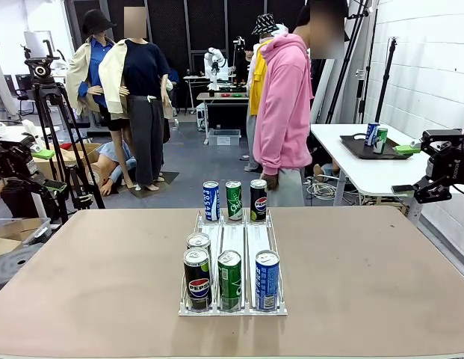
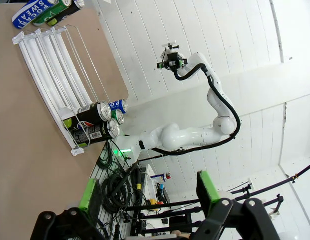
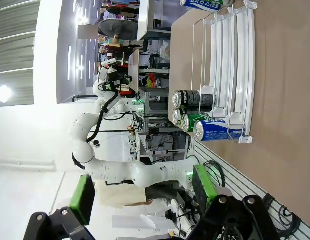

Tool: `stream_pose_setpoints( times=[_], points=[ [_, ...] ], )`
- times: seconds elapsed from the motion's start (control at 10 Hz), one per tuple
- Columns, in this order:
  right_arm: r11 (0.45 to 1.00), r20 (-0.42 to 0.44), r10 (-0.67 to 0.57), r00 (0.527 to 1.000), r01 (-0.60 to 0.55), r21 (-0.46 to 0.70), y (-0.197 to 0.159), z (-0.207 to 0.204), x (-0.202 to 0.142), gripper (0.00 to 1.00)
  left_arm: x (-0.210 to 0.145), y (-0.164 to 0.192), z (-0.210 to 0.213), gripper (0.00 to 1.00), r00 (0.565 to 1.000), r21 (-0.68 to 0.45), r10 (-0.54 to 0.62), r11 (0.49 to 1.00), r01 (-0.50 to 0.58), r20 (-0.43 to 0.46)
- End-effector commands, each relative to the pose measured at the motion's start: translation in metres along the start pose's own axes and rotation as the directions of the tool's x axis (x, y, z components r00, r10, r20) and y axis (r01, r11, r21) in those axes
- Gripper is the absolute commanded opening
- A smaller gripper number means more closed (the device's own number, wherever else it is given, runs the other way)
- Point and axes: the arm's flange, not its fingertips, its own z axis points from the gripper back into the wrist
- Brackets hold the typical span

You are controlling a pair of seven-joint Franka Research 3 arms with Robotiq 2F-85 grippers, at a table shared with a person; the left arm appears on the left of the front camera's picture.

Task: Retrieve and hand over the desired beverage to the person.
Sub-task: Place the picked can on the Handle tray extended by the person.

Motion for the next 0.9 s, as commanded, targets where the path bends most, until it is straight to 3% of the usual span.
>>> stream_pose_setpoints(
  times=[0.0,0.8],
  points=[
    [1.0,0.008,-0.002,1.0,0.002,-0.004,0.0022,-0.001,0.0002,1.0,-0.0008,-0.001,-0.0018,1.0,1.0,0.007,0.001,1.0,-0.001,0.005],
    [1.0,0.008,-0.002,1.0,0.002,-0.004,0.0022,-0.001,0.0002,1.0,-0.0008,-0.001,-0.0018,1.0,1.0,0.007,0.001,1.0,-0.001,0.005]
  ],
)
